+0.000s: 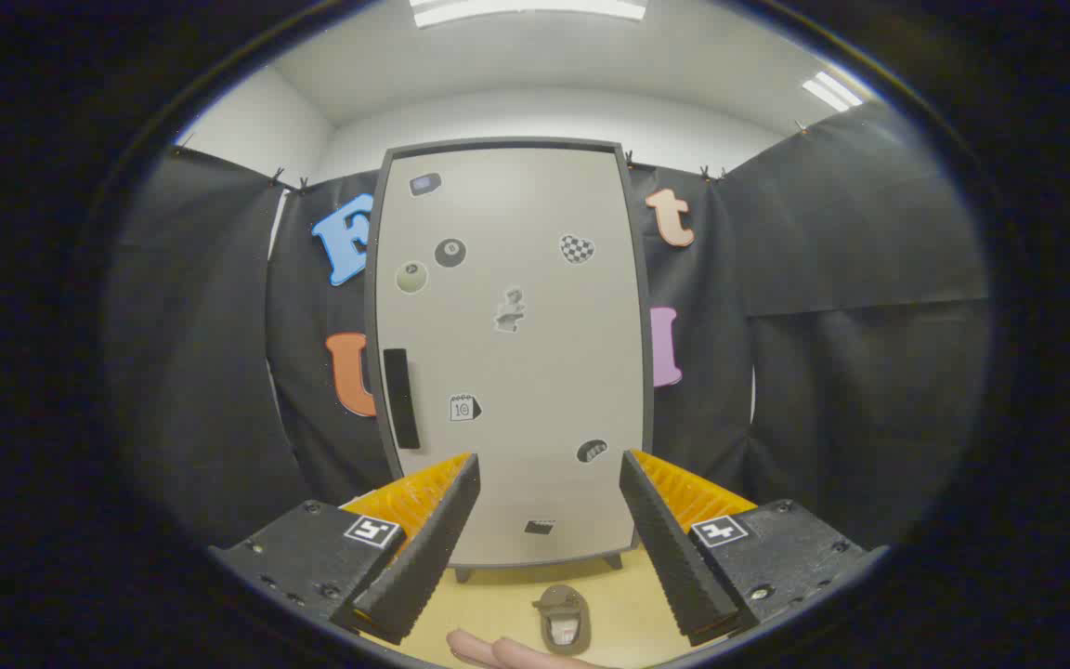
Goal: Open the shoe cabinet door, grab the shoes and put them into the shoe cabinet, then close the shoe cabinet door.
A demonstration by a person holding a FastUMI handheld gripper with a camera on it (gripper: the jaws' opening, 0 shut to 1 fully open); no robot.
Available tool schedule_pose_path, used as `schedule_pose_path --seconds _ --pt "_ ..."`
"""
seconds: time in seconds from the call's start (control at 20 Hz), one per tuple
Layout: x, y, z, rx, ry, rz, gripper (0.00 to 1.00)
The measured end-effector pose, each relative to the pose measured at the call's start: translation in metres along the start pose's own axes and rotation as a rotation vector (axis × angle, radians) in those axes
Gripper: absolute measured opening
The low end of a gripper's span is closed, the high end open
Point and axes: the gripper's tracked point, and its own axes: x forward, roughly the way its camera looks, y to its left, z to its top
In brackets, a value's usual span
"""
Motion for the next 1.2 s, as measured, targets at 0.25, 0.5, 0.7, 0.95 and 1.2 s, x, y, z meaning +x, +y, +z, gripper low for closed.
schedule_pose_path --seconds 0.25,0.5,0.7,0.95,1.2 --pt "0.000 0.005 -0.001 -0.032 0.003 0.026 0.99" --pt "-0.006 0.009 0.002 -0.057 -0.006 0.033 0.99" --pt "-0.006 0.012 -0.001 -0.071 0.001 0.041 0.99" --pt "0.000 0.020 0.002 -0.078 -0.005 0.058 0.99" --pt "0.021 0.033 0.003 -0.094 -0.018 0.068 0.99"
